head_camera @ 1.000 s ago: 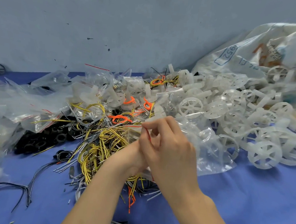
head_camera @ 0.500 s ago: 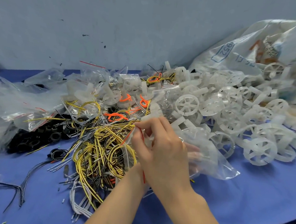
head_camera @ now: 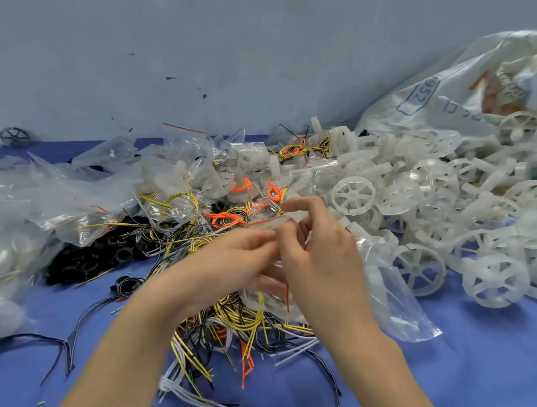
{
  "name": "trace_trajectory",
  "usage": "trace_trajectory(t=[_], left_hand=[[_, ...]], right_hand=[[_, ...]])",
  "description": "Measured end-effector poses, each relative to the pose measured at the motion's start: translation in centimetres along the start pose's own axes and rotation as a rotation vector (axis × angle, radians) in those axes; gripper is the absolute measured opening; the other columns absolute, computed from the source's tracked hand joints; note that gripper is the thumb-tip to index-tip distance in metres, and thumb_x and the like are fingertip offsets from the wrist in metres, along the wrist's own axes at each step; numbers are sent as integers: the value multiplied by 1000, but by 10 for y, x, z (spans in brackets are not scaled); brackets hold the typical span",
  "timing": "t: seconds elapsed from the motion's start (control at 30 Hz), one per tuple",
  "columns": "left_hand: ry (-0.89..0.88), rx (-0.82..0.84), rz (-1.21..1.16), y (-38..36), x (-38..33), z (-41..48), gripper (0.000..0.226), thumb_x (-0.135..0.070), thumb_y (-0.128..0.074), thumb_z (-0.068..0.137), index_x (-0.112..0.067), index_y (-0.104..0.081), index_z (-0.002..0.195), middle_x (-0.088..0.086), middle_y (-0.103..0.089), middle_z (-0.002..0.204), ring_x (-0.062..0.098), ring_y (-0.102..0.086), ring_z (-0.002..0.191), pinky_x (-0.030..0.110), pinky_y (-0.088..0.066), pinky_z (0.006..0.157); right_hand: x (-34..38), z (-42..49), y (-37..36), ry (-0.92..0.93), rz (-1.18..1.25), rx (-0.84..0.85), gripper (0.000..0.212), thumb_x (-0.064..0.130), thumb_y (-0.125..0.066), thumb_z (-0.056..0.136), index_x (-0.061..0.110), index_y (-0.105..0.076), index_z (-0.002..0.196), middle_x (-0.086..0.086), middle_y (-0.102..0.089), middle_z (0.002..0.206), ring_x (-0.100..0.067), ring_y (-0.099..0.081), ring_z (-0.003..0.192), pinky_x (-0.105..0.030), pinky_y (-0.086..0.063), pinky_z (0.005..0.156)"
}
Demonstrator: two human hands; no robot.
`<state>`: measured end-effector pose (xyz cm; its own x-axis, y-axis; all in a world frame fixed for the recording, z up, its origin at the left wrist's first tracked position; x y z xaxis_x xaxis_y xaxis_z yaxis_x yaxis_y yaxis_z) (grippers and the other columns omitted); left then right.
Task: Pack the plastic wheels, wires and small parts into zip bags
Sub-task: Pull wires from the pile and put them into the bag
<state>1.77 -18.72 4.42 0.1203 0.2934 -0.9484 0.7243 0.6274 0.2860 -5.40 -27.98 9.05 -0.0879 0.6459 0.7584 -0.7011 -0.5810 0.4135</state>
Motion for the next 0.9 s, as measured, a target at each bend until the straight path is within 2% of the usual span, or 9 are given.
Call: trace_trajectory(t=[0.07, 0.17, 0.3, 0.4, 0.5, 0.57, 0.7, 0.83, 0.9], left_hand=[[-113, -86, -148, 38, -12, -6, 26, -30, -55, 96, -10, -69, 106, 11, -73, 105, 24, -73, 89, 30, -59, 72], [-131, -386, -132, 106, -8, 3, 21, -26, -52, 99, -13, -68, 103, 10, -73, 103, 20, -72, 81, 24, -58, 63], [-28, -724, 275, 175, 5, 46, 23, -21, -45, 101, -14, -60, 117, 9, -63, 115, 19, -60, 95, 39, -55, 87], [-13, -750, 666, 204, 4, 80, 34, -21, -42, 100, -15, -53, 132, 12, -57, 128, 23, -56, 99, 39, -48, 87], [-11, -721, 935, 220, 4, 110, 44, -19, -40, 99, -17, -44, 143, 17, -42, 146, 34, -45, 128, 47, -37, 106], [24, -630, 1043, 222, 13, 128, 47, -17, -39, 99, -17, -39, 146, 16, -36, 151, 34, -39, 136, 48, -34, 110], [125, -549, 1180, 224, 31, 138, 48, -4, -42, 95, -22, -44, 140, 16, -52, 137, 35, -59, 107, 45, -51, 87], [49, -694, 1307, 222, 14, 121, 31, -1, -45, 94, -19, -49, 119, 15, -59, 119, 34, -58, 99, 46, -50, 83], [-32, -793, 1237, 219, -1, 104, 24, -2, -44, 95, -13, -48, 117, 20, -58, 116, 38, -56, 99, 48, -48, 79]], right_hand=[[-7, 5, -4, -41, 39, 39, 14, 26, -51, 91, 33, -59, 101, 12, -52, 69, -9, -54, 67, -34, -43, 65], [-20, 13, -12, -125, 94, 107, 14, 26, -52, 91, 34, -60, 98, 3, -58, 63, -11, -55, 61, -34, -45, 61], [-31, 20, -22, -180, 104, 173, 13, 29, -51, 92, 34, -61, 98, 4, -61, 65, -9, -56, 60, -31, -44, 58], [-35, 23, -24, -182, 100, 184, 13, 29, -51, 92, 34, -61, 97, 4, -62, 64, -8, -55, 58, -32, -45, 58], [-39, 25, -25, -188, 130, 198, 13, 30, -50, 93, 37, -60, 96, 11, -62, 67, -6, -52, 51, -32, -44, 55], [-42, 26, -24, -197, 149, 200, 13, 31, -49, 93, 38, -60, 96, 18, -59, 65, -5, -50, 50, -32, -42, 54], [-41, 30, -21, -192, 168, 195, 15, 31, -49, 92, 37, -62, 98, 18, -57, 59, -5, -51, 51, -34, -43, 57], [-38, 29, -20, -180, 156, 190, 15, 30, -50, 92, 35, -63, 98, 17, -56, 58, -7, -51, 52, -36, -45, 58], [-37, 27, -20, -179, 148, 191, 14, 30, -50, 92, 35, -62, 98, 16, -57, 61, -9, -53, 55, -35, -44, 57]])
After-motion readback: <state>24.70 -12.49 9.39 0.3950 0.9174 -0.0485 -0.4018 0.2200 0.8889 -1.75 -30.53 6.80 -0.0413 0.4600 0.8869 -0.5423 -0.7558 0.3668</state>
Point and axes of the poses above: each hand's wrist, its own z-axis towards the middle knuckle, its own y-axis out of the back of the hand, x = y × z, the point moved 9 cm from there along z, towards the middle knuckle
